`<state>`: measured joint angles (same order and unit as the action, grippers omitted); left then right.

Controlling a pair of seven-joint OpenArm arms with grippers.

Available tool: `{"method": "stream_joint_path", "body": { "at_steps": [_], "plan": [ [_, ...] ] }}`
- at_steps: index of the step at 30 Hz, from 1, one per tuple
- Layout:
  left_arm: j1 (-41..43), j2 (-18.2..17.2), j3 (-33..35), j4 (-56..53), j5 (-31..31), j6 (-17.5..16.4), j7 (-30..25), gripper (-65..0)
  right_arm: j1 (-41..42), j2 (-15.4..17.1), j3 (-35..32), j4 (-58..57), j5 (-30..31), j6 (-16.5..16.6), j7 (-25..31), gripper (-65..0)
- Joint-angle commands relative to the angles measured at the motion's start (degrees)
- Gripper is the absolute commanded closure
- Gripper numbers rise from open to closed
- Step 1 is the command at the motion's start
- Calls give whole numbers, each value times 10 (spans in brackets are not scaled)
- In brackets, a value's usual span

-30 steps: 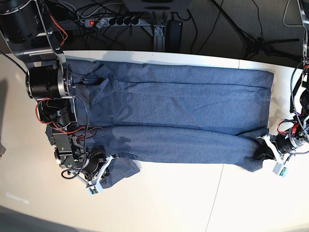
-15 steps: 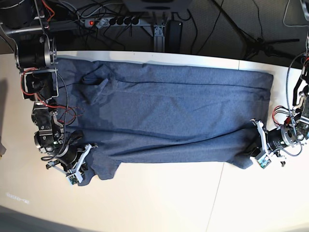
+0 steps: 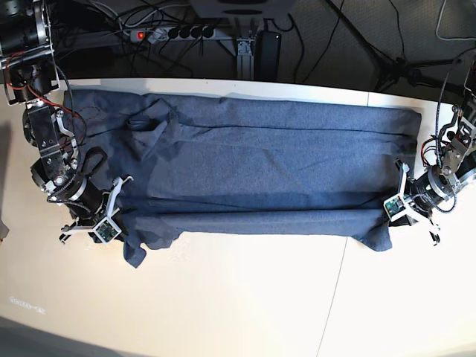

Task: Fold the T-shirt properly
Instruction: 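Pull the folded hem further toward the collar with both grippers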

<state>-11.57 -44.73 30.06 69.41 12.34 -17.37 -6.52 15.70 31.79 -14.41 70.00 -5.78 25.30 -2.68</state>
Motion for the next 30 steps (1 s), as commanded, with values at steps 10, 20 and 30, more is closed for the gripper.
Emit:
{"method": "stream_joint_path", "body": {
  "at_steps": [10,20,30],
  "plan": [
    [5,-25,-7,8,75,117,-55,0,-32,57,6,71,-7,34,14,0],
    [54,-32,-7,15,98,160,-61,0,-101,108,7,154,-7,34,16,0],
    [84,-33,-7,57,96,184,-22,0,-137,115,7,168,-16,34,16,0]
  ]
}}
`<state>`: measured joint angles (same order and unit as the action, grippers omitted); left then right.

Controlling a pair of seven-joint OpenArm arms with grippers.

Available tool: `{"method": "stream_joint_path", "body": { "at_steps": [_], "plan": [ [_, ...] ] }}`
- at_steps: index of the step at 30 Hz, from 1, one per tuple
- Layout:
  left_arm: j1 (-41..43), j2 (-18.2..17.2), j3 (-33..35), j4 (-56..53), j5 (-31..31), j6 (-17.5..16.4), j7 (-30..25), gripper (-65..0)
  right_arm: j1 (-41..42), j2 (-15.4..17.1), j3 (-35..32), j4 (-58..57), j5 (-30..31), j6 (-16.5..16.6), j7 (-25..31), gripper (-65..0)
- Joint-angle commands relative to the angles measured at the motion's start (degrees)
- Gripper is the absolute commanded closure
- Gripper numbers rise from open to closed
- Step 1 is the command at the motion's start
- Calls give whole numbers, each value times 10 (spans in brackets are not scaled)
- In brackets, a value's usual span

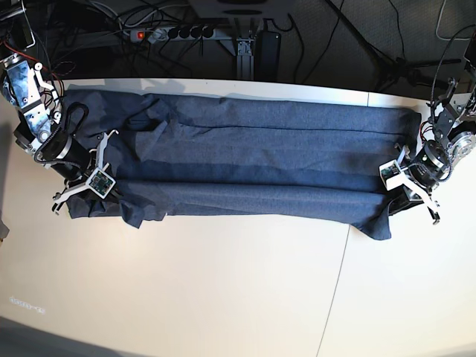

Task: Fold the T-shirt properly
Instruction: 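Pull the folded hem further toward the collar with both grippers, then release the hem and regrasp the strip ends with both grippers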

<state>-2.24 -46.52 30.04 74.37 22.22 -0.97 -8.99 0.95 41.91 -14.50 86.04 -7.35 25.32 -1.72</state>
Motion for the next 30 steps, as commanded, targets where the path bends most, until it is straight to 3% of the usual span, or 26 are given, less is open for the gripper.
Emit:
{"method": "stream_joint_path", "body": {
  "at_steps": [1,7,13,21,30],
  "plan": [
    [-9,-15,-7,7,-4,21,4,0,9,15,8,8,1,34,6,0],
    [2,-15,-7,7,-5,23,29,0,-29,29,10,32,6,34,5,0],
    [7,-14,-7,7,-6,51,42,0,-66,28,16,50,10,33,4,0],
    [7,-14,-7,8,-6,51,61,0,-78,28,17,49,7,34,-3,0],
    [52,-15,-8,93,-3,83,142,0,-78,28,17,22,18,33,-20,0]
  ]
}}
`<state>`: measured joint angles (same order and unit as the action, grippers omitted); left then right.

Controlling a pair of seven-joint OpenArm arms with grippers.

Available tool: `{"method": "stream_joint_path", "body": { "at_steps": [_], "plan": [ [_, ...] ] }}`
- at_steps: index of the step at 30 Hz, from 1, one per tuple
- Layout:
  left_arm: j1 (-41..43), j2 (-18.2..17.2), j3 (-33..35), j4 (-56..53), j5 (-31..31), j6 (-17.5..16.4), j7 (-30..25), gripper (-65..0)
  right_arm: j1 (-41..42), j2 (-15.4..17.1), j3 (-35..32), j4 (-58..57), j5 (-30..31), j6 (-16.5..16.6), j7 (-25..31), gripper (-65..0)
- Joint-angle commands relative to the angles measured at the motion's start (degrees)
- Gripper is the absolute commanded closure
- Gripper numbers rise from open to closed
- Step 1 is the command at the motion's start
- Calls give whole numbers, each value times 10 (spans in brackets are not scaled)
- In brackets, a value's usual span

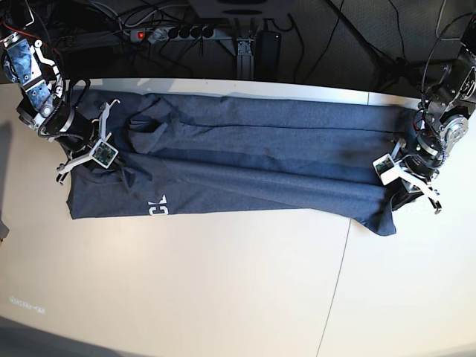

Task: Fold the T-shirt properly
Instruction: 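Release the hem and regrasp the strip ends with both grippers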

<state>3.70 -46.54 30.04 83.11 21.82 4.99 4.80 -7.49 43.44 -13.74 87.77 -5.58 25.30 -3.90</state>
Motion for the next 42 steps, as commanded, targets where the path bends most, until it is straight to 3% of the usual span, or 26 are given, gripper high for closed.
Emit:
{"method": "stream_joint_path", "body": {
  "at_steps": [1,8,16,24,27,29,32,35,40,42],
  "plan": [
    [-3,-14,-8,16,1,24,11,0,7,13,9,4,0,34,2,0],
    [13,-14,-8,28,1,25,78,0,7,13,9,4,0,34,2,0],
    [20,-22,-8,28,-17,25,101,0,8,11,9,4,0,33,2,0],
    [22,-22,-8,28,-31,25,189,0,16,7,9,4,0,32,2,0],
    [22,-22,-8,30,-25,25,195,-89,21,3,9,4,1,32,2,0],
    [22,-22,-8,35,-14,25,209,-142,21,3,9,4,1,32,2,-35],
    [21,-22,-8,57,-7,52,246,-199,21,3,9,4,1,32,2,-90],
    [21,-23,-8,93,4,71,300,-205,21,3,9,4,1,32,2,-147],
    [22,-22,-8,153,0,153,380,-204,21,3,9,4,7,32,3,-157],
    [21,-22,-8,169,-10,156,374,-204,23,2,9,4,7,32,3,-157]
  ]
}}
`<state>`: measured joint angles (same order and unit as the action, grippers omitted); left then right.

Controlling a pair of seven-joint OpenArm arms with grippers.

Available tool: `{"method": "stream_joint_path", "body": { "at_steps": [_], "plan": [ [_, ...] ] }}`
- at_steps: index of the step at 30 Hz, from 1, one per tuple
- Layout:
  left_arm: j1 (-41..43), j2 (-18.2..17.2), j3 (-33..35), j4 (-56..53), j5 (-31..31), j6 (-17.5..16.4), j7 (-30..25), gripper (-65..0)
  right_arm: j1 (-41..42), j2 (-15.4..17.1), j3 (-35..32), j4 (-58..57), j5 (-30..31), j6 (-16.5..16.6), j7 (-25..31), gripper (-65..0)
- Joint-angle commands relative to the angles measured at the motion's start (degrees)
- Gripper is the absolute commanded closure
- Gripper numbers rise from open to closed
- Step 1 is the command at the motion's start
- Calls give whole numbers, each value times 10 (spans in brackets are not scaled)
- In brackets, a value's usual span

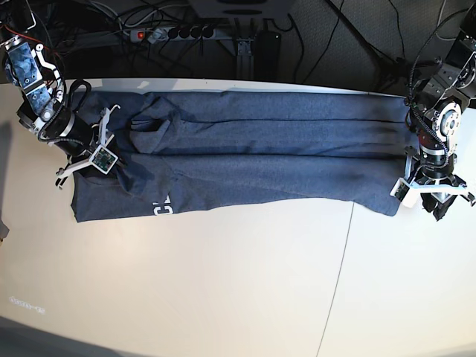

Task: Fold the T-shirt properly
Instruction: 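Release the hem and regrasp the strip ends with both grippers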

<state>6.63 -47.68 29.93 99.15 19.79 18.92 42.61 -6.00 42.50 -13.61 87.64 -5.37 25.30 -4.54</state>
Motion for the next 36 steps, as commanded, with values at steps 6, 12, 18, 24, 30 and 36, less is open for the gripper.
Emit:
{"method": "stream_joint_path", "body": {
  "at_steps": [6,12,18,24,30,36],
  "plan": [
    [-8,2,-7,21,-24,45,-15,-90,11,11,9,5,47,30,11,-45],
    [-4,10,-7,21,-21,66,-3,-30,36,-17,25,5,101,31,7,0],
    [4,37,-7,21,-104,66,-16,-30,38,-59,50,5,165,32,-11,0],
    [4,92,-7,21,-186,43,-33,-30,36,-75,50,5,202,35,-52,0],
    [4,138,-7,21,-204,42,-40,-30,36,-74,50,5,204,35,-64,0],
    [4,146,-7,21,-199,40,-40,-31,36,-74,50,5,203,35,-64,-361]
  ]
}}
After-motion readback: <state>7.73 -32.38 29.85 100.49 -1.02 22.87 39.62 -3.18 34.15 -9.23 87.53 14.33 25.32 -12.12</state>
